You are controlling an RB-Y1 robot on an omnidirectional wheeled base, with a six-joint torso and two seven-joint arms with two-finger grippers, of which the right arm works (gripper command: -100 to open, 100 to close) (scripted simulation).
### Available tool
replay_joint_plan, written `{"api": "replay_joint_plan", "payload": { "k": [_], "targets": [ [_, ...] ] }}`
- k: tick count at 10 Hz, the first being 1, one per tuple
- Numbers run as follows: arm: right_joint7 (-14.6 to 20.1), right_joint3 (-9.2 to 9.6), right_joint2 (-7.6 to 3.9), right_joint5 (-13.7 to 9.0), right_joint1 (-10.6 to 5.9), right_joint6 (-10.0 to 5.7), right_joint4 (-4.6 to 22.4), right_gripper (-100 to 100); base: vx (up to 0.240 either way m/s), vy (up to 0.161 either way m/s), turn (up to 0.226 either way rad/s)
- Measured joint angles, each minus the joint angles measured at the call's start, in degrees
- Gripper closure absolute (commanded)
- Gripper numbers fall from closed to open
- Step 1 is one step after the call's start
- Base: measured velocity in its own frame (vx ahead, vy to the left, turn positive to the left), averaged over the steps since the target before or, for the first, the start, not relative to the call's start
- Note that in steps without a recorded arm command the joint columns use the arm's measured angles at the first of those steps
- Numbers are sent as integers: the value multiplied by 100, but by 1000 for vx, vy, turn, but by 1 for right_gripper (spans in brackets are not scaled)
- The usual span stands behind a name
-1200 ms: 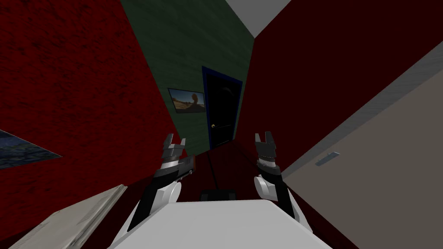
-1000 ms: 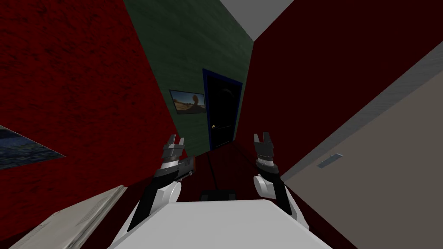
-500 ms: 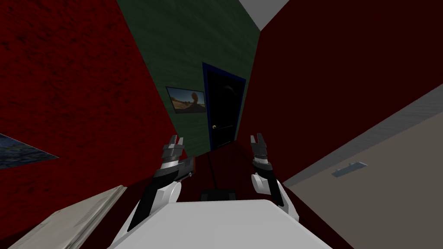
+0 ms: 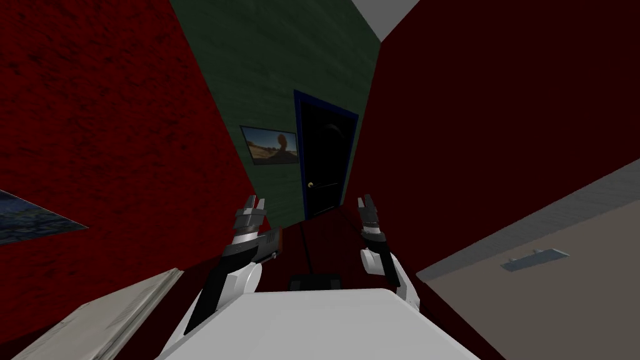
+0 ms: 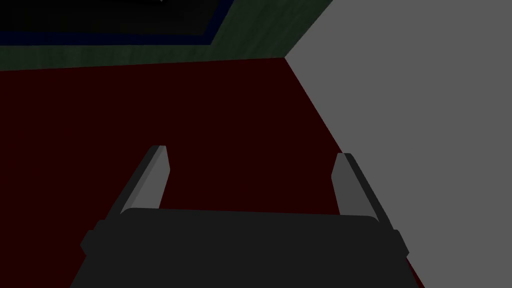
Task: Pull the door open
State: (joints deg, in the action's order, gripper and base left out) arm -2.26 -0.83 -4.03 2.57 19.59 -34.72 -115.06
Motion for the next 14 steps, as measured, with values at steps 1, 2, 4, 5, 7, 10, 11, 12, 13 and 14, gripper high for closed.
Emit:
{"api": "replay_joint_plan", "payload": {
  "k": [1,2,4,5,7,10,11,12,13,14],
  "targets": [
    [30,-3,-12,36,-28,-19,146,-100,107,-4,63],
    [50,0,-11,80,-80,-46,303,-100,103,-9,73],
    [82,-8,-5,172,-274,-62,666,-100,83,-14,36],
    [97,-20,-10,188,-331,-53,785,-100,53,-6,40],
    [134,-33,-11,259,-469,-22,1052,-100,61,-15,47],
    [211,-88,-47,331,-680,-28,1495,-100,80,0,60],
    [244,-98,-51,374,-749,-39,1657,-100,69,-21,27],
    [258,-97,-46,398,-787,-29,1738,-100,58,-10,39],
    [265,-98,-31,434,-847,-40,1895,-100,67,-12,60],
    [288,-109,-30,475,-930,-37,2044,-100,57,-10,35]
  ]
}}
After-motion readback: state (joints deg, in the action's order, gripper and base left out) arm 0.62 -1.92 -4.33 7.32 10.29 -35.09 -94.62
